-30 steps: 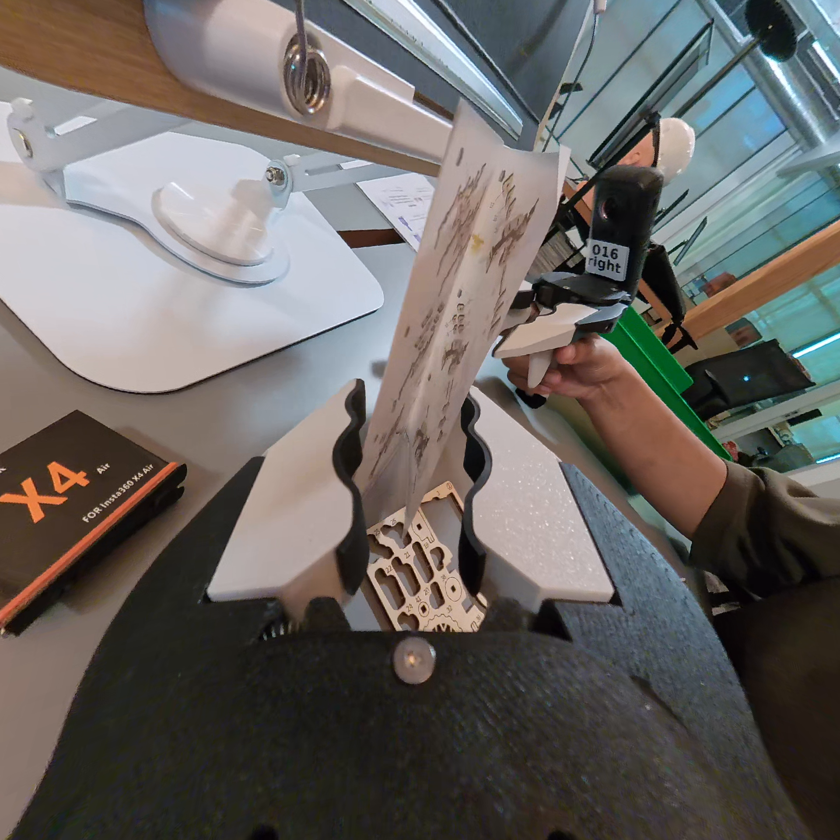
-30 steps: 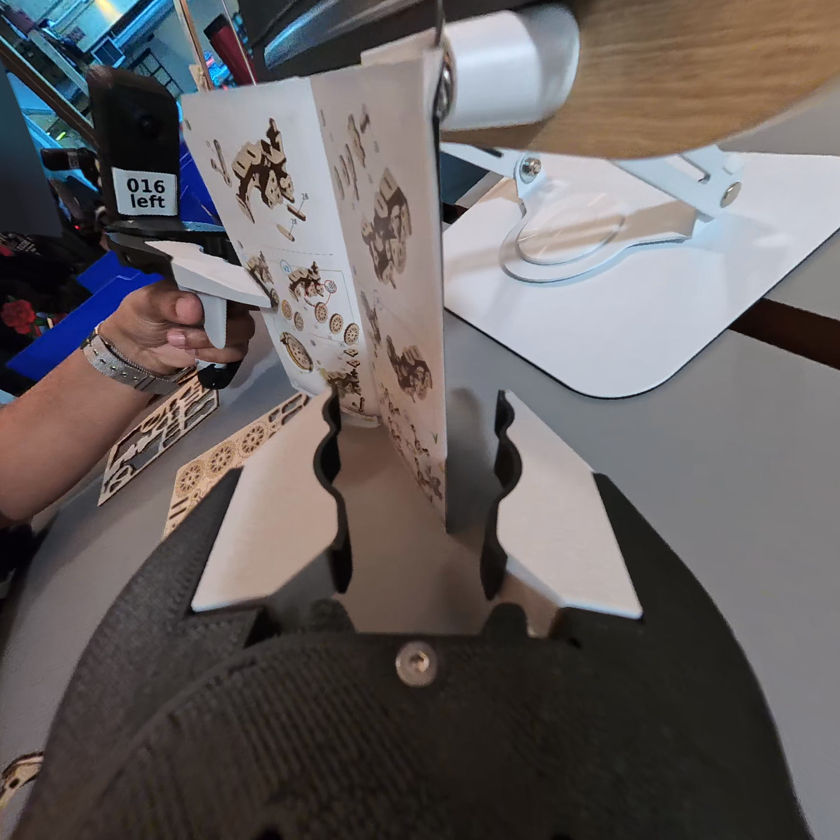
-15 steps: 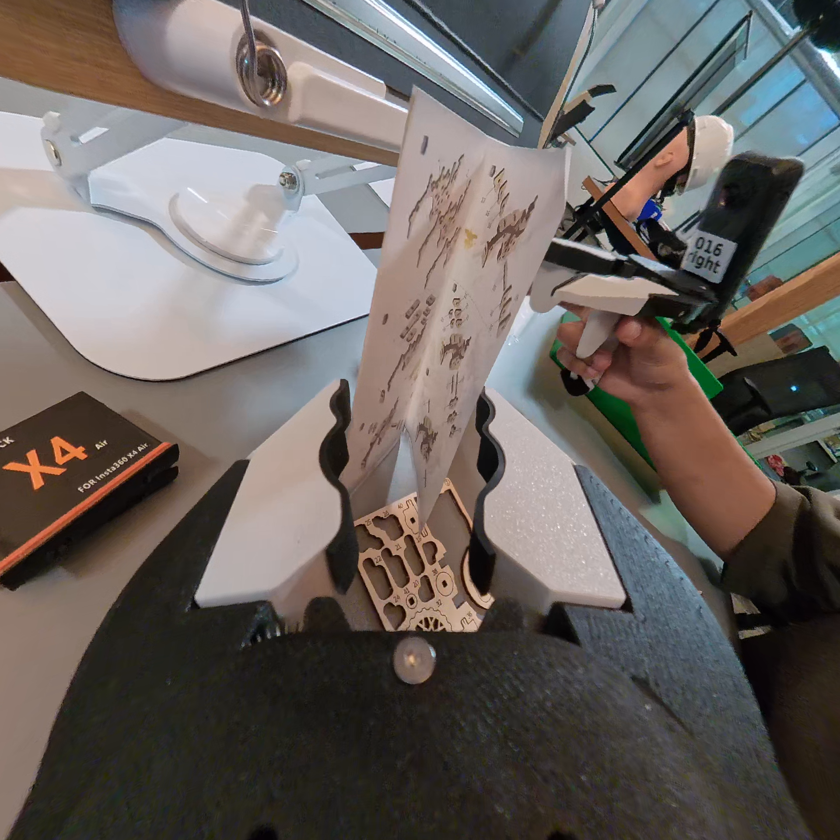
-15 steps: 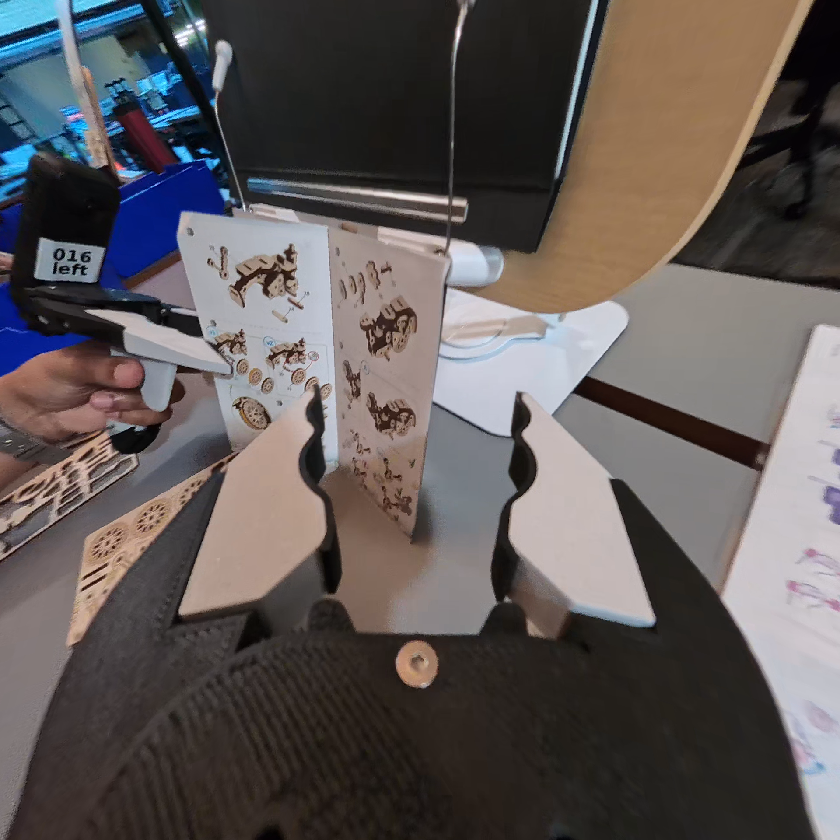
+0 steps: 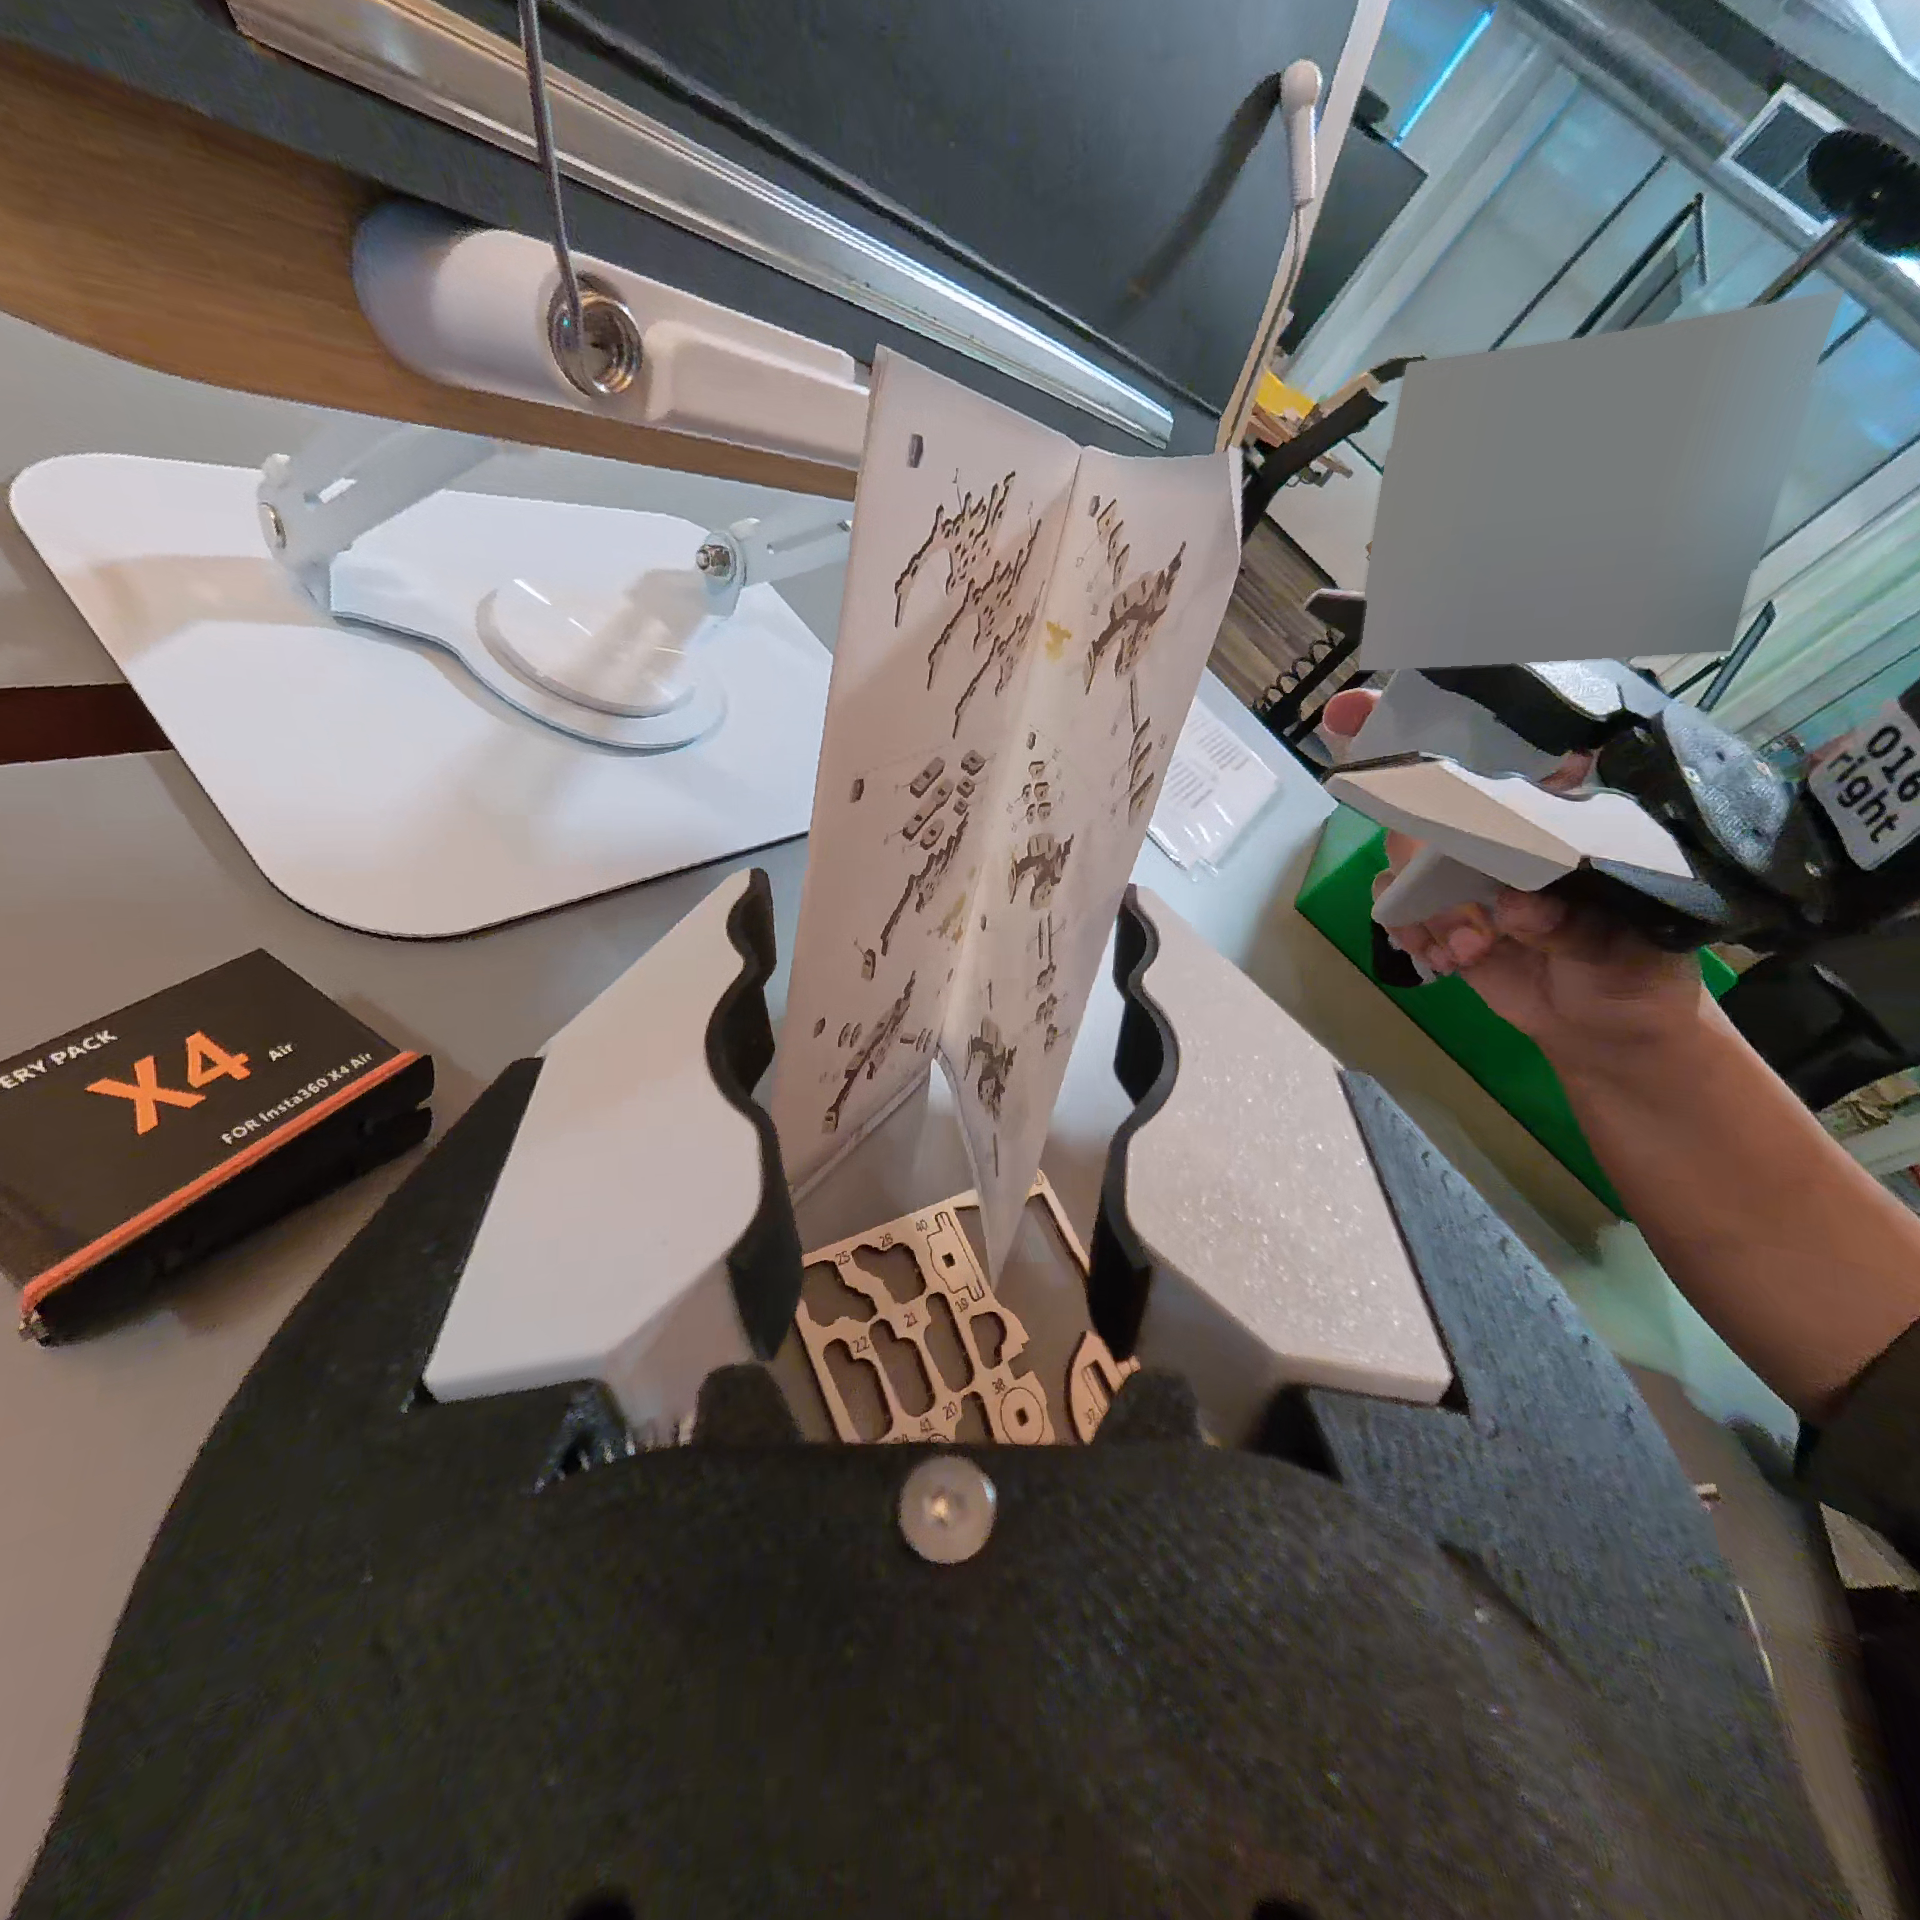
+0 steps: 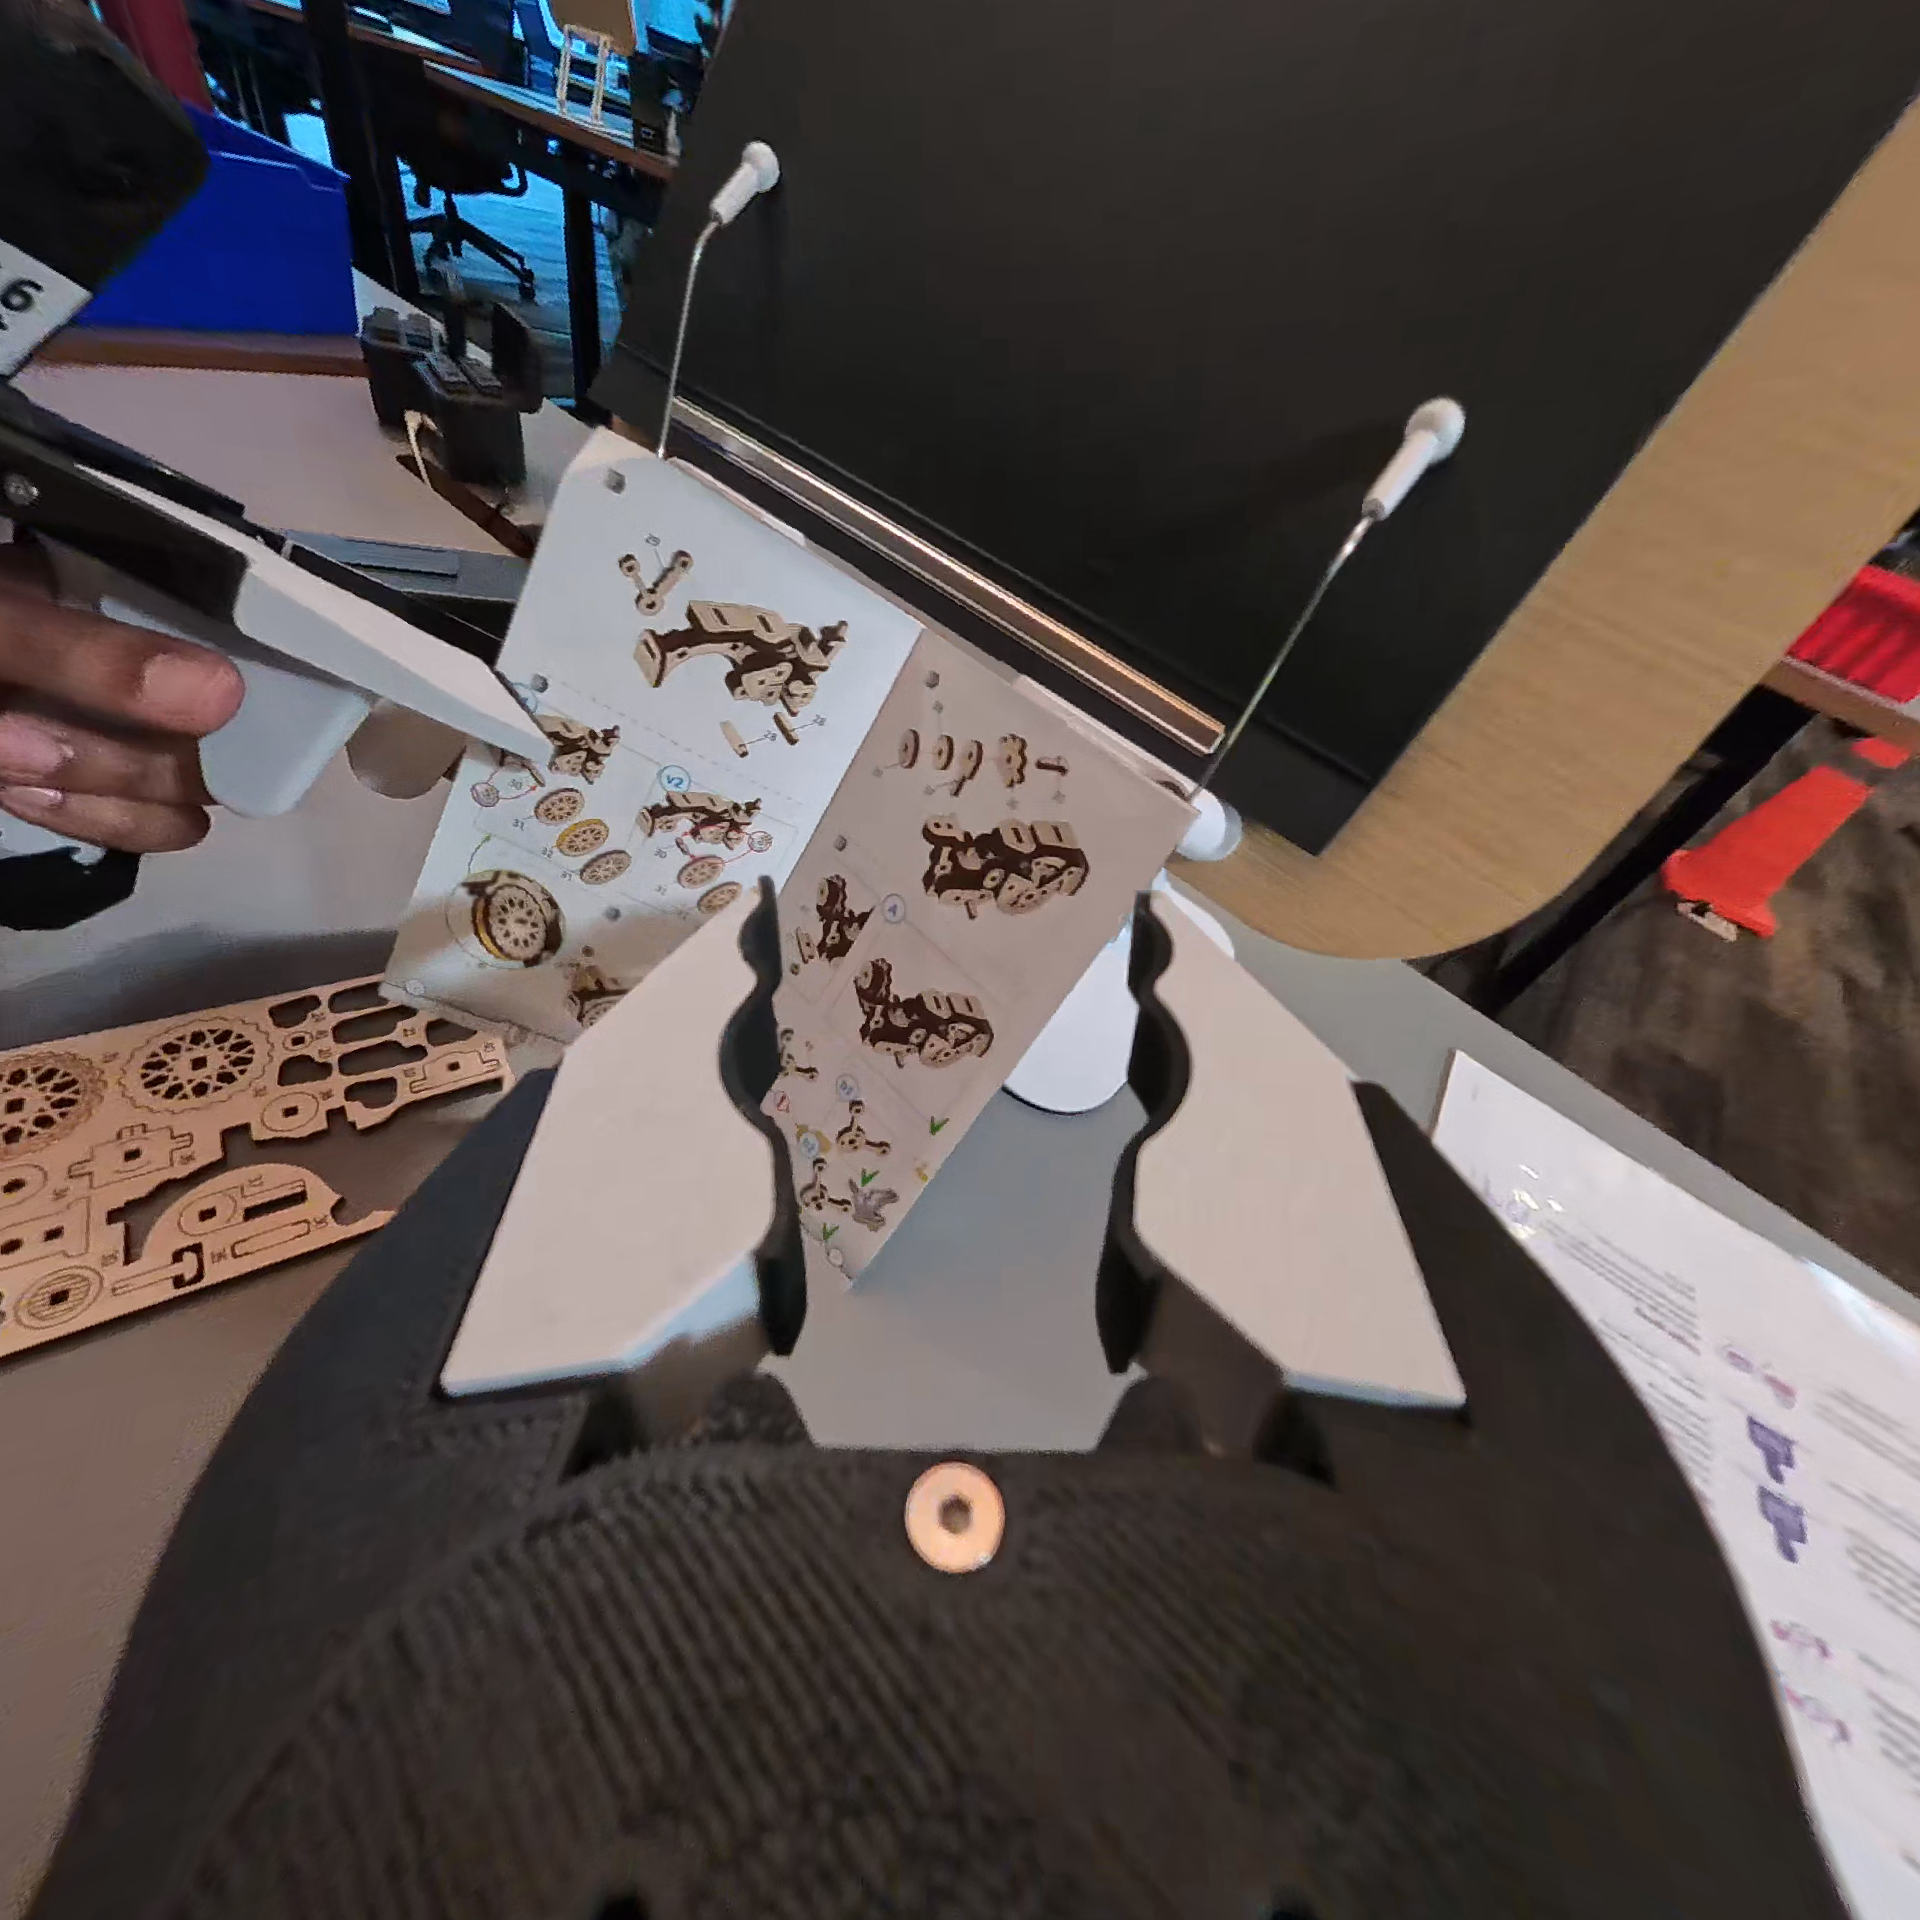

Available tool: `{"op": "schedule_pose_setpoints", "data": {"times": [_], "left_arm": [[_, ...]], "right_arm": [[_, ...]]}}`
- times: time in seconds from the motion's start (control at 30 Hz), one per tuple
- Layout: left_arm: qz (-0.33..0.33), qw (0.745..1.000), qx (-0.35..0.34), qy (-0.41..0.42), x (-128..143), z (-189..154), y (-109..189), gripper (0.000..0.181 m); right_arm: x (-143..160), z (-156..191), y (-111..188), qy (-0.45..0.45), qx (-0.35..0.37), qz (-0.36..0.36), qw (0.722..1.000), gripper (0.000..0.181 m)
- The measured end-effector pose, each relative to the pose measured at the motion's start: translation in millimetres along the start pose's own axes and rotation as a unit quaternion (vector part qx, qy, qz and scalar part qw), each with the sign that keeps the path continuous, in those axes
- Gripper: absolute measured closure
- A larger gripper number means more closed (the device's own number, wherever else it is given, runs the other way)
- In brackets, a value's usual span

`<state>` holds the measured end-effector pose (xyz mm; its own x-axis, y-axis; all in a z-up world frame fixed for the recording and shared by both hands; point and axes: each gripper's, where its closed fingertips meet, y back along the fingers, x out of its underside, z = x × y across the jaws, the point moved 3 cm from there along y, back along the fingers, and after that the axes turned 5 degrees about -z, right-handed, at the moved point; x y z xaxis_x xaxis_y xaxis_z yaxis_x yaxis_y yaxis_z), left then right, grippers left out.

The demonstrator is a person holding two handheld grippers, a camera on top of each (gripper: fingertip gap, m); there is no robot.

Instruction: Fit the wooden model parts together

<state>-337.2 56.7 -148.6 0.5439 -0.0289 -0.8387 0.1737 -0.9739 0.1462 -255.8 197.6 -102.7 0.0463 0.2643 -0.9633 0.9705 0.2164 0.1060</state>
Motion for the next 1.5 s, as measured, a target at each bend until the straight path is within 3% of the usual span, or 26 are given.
{"op": "schedule_pose_setpoints", "data": {"times": [0.03, 0.3, 0.53, 0.73, 0.93, 1.13, 1.27, 1.5], "left_arm": [[-0.003, 1.0, 0.0, -0.001, 0, -1, 1, 0.117], [-0.022, 1.0, 0.0, -0.008, -12, -14, 4, 0.11], [-0.024, 0.997, -0.062, -0.025, -5, -10, 7, 0.112], [-0.044, 0.997, -0.061, 0.02, 0, 1, 10, 0.115], [-0.044, 0.997, -0.05, 0.043, 2, 8, 7, 0.122], [-0.056, 0.995, -0.035, 0.074, -1, 13, 6, 0.126], [-0.06, 0.995, -0.033, 0.075, -3, 13, 1, 0.127], [-0.063, 0.995, -0.031, 0.067, -6, 9, -5, 0.13]], "right_arm": [[-2, 2, 0, 0.003, 0.0, -0.002, 1.0, 0.116], [-12, 20, 15, 0.028, -0.009, 0.0, 1.0, 0.119], [-10, 42, 27, 0.053, -0.023, 0.0, 0.998, 0.125], [-1, 58, 13, 0.03, -0.052, -0.002, 0.998, 0.131], [12, 71, -20, -0.036, -0.079, -0.021, 0.996, 0.145], [20, 64, -33, 0.006, -0.058, -0.109, 0.992, 0.181], [15, 58, -27, -0.016, -0.056, -0.143, 0.988, 0.181], [19, 60, -34, -0.017, -0.062, -0.117, 0.991, 0.181]]}}
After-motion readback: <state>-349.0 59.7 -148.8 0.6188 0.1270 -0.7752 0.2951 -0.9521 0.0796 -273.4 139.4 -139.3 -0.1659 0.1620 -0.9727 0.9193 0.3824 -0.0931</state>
